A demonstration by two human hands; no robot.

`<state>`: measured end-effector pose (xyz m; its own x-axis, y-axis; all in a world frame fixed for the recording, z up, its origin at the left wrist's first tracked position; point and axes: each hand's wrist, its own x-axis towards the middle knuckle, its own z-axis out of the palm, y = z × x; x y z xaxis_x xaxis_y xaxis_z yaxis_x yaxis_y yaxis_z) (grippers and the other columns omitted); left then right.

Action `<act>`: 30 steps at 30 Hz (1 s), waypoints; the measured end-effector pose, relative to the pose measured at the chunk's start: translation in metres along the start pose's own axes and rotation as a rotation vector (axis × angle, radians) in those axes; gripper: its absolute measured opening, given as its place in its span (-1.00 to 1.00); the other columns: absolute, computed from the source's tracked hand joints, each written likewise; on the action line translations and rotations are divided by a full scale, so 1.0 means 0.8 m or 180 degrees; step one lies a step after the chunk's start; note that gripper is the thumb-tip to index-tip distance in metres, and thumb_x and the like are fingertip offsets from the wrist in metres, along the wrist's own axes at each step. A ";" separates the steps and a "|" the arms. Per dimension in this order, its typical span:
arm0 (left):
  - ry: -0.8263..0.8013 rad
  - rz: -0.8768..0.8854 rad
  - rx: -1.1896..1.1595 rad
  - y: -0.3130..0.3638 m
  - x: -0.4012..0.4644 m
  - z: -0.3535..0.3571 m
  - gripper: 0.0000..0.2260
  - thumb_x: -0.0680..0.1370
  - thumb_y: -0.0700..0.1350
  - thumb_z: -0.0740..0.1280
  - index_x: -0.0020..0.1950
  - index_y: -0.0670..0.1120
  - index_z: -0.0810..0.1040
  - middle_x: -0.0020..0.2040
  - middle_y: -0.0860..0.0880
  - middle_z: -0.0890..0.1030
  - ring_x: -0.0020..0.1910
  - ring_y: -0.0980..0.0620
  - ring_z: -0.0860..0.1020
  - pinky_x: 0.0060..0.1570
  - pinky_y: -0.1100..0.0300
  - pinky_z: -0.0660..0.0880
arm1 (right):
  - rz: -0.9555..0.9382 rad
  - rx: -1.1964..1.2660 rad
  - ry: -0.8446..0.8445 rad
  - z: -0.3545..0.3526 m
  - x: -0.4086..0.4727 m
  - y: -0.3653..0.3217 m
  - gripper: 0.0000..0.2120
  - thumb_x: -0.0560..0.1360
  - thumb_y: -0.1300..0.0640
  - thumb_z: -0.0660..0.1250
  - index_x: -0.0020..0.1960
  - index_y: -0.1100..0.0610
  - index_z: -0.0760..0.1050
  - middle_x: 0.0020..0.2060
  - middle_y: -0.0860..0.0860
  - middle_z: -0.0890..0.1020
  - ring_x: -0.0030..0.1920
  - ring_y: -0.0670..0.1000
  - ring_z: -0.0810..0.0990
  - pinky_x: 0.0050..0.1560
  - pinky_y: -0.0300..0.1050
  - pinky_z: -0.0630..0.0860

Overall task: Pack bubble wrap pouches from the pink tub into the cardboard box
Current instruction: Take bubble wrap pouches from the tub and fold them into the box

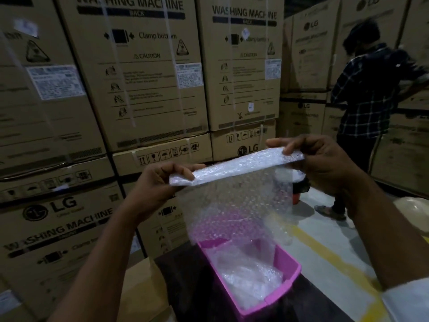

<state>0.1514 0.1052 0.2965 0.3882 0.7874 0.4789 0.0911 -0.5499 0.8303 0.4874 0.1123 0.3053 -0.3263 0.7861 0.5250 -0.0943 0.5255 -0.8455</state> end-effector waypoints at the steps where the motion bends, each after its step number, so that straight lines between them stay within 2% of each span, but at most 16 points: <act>1: -0.0043 0.0026 0.0082 -0.002 0.001 0.000 -0.92 0.38 -0.20 0.42 -0.17 -0.04 0.65 0.21 -0.03 0.62 0.28 0.03 0.53 0.10 0.11 0.57 | 0.0057 0.0026 -0.0025 0.001 0.000 0.000 -0.75 0.22 -0.01 0.59 -0.22 0.08 0.63 0.21 0.13 0.60 0.27 0.13 0.54 0.05 -0.01 0.61; 4: -0.0153 0.0073 0.0036 -0.001 0.000 0.000 -0.86 0.35 -0.06 0.52 -0.18 -0.02 0.61 0.27 -0.04 0.58 0.33 0.01 0.49 0.12 0.04 0.56 | 0.0176 -0.0105 -0.0033 -0.003 -0.002 -0.001 -0.77 0.22 0.02 0.59 -0.22 0.07 0.62 0.19 0.22 0.58 0.23 0.26 0.55 0.00 0.20 0.61; 5: -0.0161 0.0101 -0.0053 0.001 -0.001 -0.001 -0.83 0.33 -0.02 0.54 -0.19 -0.02 0.60 0.27 -0.06 0.58 0.33 -0.01 0.49 0.11 0.05 0.57 | 0.0139 -0.0143 -0.0079 -0.004 -0.003 -0.003 -0.80 0.25 0.02 0.58 -0.22 0.06 0.63 0.17 0.21 0.60 0.21 0.24 0.56 0.00 0.18 0.62; 6: -0.0146 0.0122 -0.0161 0.002 -0.002 -0.003 -0.85 0.35 -0.04 0.53 -0.21 -0.03 0.60 0.27 -0.08 0.58 0.33 -0.03 0.49 0.10 0.05 0.57 | 0.0065 -0.0166 -0.0154 -0.005 -0.006 -0.008 -0.89 0.31 0.08 0.55 -0.23 0.05 0.64 0.16 0.15 0.62 0.21 0.17 0.57 0.00 0.08 0.64; 7: -0.0120 0.0097 -0.0296 0.004 -0.002 -0.003 -0.92 0.38 -0.11 0.49 -0.24 -0.04 0.60 0.26 -0.09 0.59 0.33 -0.05 0.49 0.08 0.06 0.57 | -0.0021 -0.0214 -0.0225 -0.006 -0.008 -0.013 -0.91 0.37 0.21 0.49 -0.24 0.04 0.66 0.15 0.07 0.64 0.23 0.09 0.58 0.01 -0.04 0.63; 8: -0.0054 0.0072 -0.0406 0.004 -0.003 -0.004 -0.91 0.42 -0.22 0.43 -0.26 -0.05 0.61 0.25 -0.10 0.59 0.33 -0.06 0.49 0.07 0.07 0.57 | -0.0107 -0.0303 -0.0283 -0.009 -0.010 -0.015 -0.78 0.41 0.33 0.41 -0.24 0.03 0.67 0.15 0.01 0.65 0.24 0.03 0.57 0.05 -0.13 0.59; 10: 0.0071 0.0007 -0.0600 0.003 -0.003 -0.005 -0.77 0.42 -0.36 0.32 -0.31 -0.05 0.61 0.23 -0.10 0.61 0.33 -0.06 0.49 0.04 0.11 0.57 | -0.0140 -0.0428 -0.0394 -0.012 -0.012 -0.021 -0.67 0.41 0.43 0.31 -0.22 0.04 0.69 0.17 -0.05 0.64 0.27 -0.02 0.55 0.10 -0.19 0.55; 14: -0.0048 -0.0148 -0.1190 0.007 -0.006 -0.003 -0.95 0.32 -0.15 0.47 -0.34 -0.09 0.64 0.20 -0.13 0.62 0.30 -0.07 0.51 0.02 0.10 0.57 | 0.0102 -0.0153 -0.0492 -0.018 -0.010 -0.019 -0.62 0.33 0.37 0.12 -0.15 0.16 0.70 0.21 0.05 0.61 0.31 0.07 0.51 0.12 -0.06 0.57; 16: -0.0034 -0.0287 -0.1478 0.009 -0.009 -0.003 -0.84 0.28 -0.05 0.41 -0.31 -0.14 0.65 0.22 -0.16 0.61 0.29 -0.09 0.52 0.00 0.07 0.58 | 0.0104 -0.0384 -0.0389 -0.016 -0.011 -0.019 -0.79 0.42 0.27 0.26 -0.15 0.19 0.69 0.19 0.02 0.63 0.27 0.07 0.55 0.10 -0.03 0.57; 17: 0.0009 -0.0345 -0.1485 0.010 -0.010 -0.003 -0.79 0.29 0.01 0.45 -0.30 -0.14 0.65 0.22 -0.16 0.61 0.28 -0.08 0.53 -0.02 0.08 0.59 | 0.0062 -0.0641 -0.0254 -0.014 -0.012 -0.020 -0.90 0.44 0.24 0.38 -0.15 0.16 0.68 0.15 -0.03 0.65 0.23 0.03 0.58 0.09 -0.07 0.59; 18: 0.0115 -0.0368 -0.1349 0.012 -0.010 -0.003 -0.72 0.28 0.08 0.52 -0.29 -0.13 0.64 0.20 -0.14 0.62 0.26 -0.07 0.54 -0.04 0.10 0.59 | 0.0015 -0.0866 -0.0122 -0.011 -0.013 -0.021 -0.94 0.41 0.24 0.43 -0.14 0.15 0.68 0.10 -0.09 0.67 0.19 -0.02 0.60 0.09 -0.13 0.59; 19: 0.0232 -0.0356 -0.1120 0.013 -0.010 -0.002 -0.68 0.25 0.10 0.57 -0.25 -0.12 0.64 0.18 -0.13 0.63 0.24 -0.08 0.56 -0.04 0.11 0.59 | -0.0040 -0.1010 -0.0029 -0.008 -0.014 -0.021 -0.88 0.38 0.28 0.43 -0.09 0.15 0.65 0.07 -0.11 0.67 0.16 -0.06 0.61 0.08 -0.19 0.58; 21: 0.0400 -0.0294 -0.0744 0.015 -0.009 0.001 -0.68 0.26 -0.07 0.59 -0.05 -0.09 0.63 0.18 -0.10 0.63 0.23 -0.07 0.57 0.01 0.11 0.59 | -0.0140 -0.1117 0.0105 -0.002 -0.014 -0.021 -0.66 0.36 0.36 0.42 0.10 0.12 0.57 0.07 -0.09 0.67 0.13 -0.11 0.62 0.02 -0.27 0.58; 23: 0.0460 -0.0312 -0.0525 0.016 -0.010 0.004 -0.63 0.32 -0.28 0.48 0.10 -0.11 0.56 0.19 -0.06 0.63 0.22 0.00 0.57 0.02 0.16 0.58 | -0.0181 -0.1091 0.0258 0.002 -0.013 -0.021 -0.52 0.37 0.39 0.42 0.22 0.06 0.49 0.10 -0.10 0.64 0.12 -0.13 0.62 -0.02 -0.32 0.56; 26: 0.0363 -0.0275 -0.0133 0.015 -0.012 0.005 -0.63 0.36 -0.36 0.41 0.16 -0.20 0.55 0.16 -0.04 0.64 0.20 0.05 0.58 0.02 0.19 0.58 | -0.0089 -0.1247 0.0285 0.000 -0.014 -0.017 -0.66 0.40 0.39 0.41 0.12 0.12 0.58 0.09 -0.10 0.65 0.15 -0.13 0.60 0.03 -0.30 0.56; 30: 0.0350 -0.0141 0.0342 0.010 -0.015 0.006 -0.80 0.43 -0.33 0.37 -0.01 -0.11 0.62 0.01 0.03 0.69 0.07 0.06 0.63 -0.03 0.26 0.57 | 0.0216 -0.1031 0.0261 0.002 -0.019 -0.009 -0.86 0.44 0.41 0.34 -0.06 0.23 0.57 0.00 -0.07 0.69 0.11 -0.11 0.63 0.01 -0.23 0.60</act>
<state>0.1523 0.0900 0.2961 0.2794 0.8341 0.4756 0.2059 -0.5359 0.8188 0.4918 0.0963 0.3032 -0.2436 0.8395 0.4857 0.2329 0.5368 -0.8109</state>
